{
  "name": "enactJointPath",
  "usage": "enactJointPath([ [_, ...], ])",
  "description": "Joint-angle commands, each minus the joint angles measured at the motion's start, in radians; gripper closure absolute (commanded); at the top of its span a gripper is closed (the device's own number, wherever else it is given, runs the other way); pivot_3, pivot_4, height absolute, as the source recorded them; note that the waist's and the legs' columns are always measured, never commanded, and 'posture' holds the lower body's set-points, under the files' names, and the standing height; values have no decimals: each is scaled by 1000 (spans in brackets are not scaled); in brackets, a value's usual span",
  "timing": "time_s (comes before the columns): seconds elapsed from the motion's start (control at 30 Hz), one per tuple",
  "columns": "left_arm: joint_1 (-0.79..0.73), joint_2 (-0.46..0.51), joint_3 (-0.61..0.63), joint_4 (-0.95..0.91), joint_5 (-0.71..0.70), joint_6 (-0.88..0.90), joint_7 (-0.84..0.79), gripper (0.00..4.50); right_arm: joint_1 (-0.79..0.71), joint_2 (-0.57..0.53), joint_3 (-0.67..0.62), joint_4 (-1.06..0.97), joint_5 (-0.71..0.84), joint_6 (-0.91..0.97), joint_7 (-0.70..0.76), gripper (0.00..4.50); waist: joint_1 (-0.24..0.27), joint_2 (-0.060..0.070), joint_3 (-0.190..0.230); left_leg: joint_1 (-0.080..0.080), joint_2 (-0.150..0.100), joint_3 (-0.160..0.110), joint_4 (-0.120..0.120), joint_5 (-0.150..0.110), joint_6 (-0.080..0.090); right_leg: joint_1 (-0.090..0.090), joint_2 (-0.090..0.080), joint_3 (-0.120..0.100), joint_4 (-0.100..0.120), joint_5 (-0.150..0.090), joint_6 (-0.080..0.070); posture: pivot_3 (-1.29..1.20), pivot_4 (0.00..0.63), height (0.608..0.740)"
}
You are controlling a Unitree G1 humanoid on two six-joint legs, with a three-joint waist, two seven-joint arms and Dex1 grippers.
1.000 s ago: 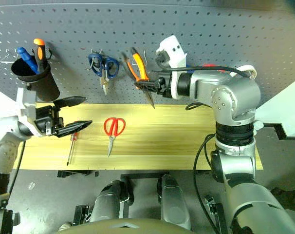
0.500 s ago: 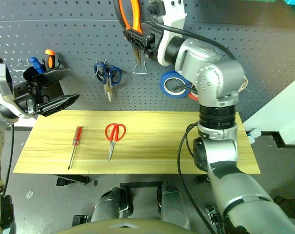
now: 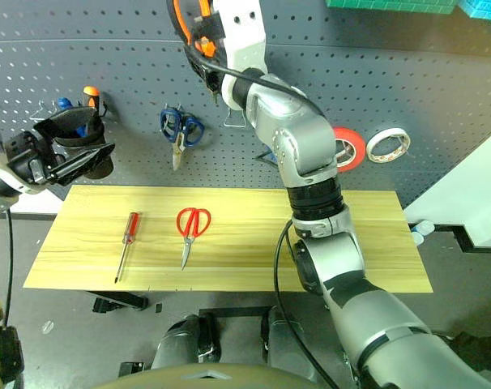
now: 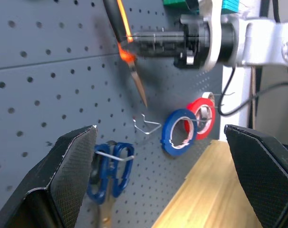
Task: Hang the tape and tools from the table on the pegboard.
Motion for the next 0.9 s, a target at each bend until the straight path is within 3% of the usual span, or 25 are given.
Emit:
enactJointPath([
  [0.03, -19, -5, 5, 1, 19, -34, 2, 0, 14, 8, -1, 28, -48, -82, -37, 2478, -1, 0, -1, 1, 0, 0, 0, 0, 0, 0, 0, 0, 0, 0, 0, -33, 45, 730],
  [0.23, -18, -15, -8, 12, 35, -49, -3, 0, 74, 9, 19, 59, -99, -126, -63, 2478, 0, 0, -2, 14, 0, 0, -2, 0, 0, 13, 0, 0, -2, 0, 0, -45, 55, 730],
  [0.6, -25, -17, -21, 38, 53, -57, -25, 0, 162, 12, 53, 38, -160, -117, -76, 2478, -3, 0, -2, 14, 0, 0, -2, 0, 0, 13, 1, 0, -1, 0, 0, -60, 59, 730],
  [0.83, -18, -19, -34, 50, 66, -59, -33, 0, 157, 17, 21, -21, -120, -80, -47, 185, -2, 0, -2, 14, 0, 0, -1, 0, 0, 13, 1, 1, 0, 0, 0, -63, 59, 730],
  [0.9, -9, -20, -38, 48, 67, -56, -31, 0, 148, 8, 2, -49, -101, -62, -40, 42, -2, 0, -2, 14, 1, 0, -1, 0, 0, 13, 1, 1, 0, 0, 0, -61, 60, 730],
])
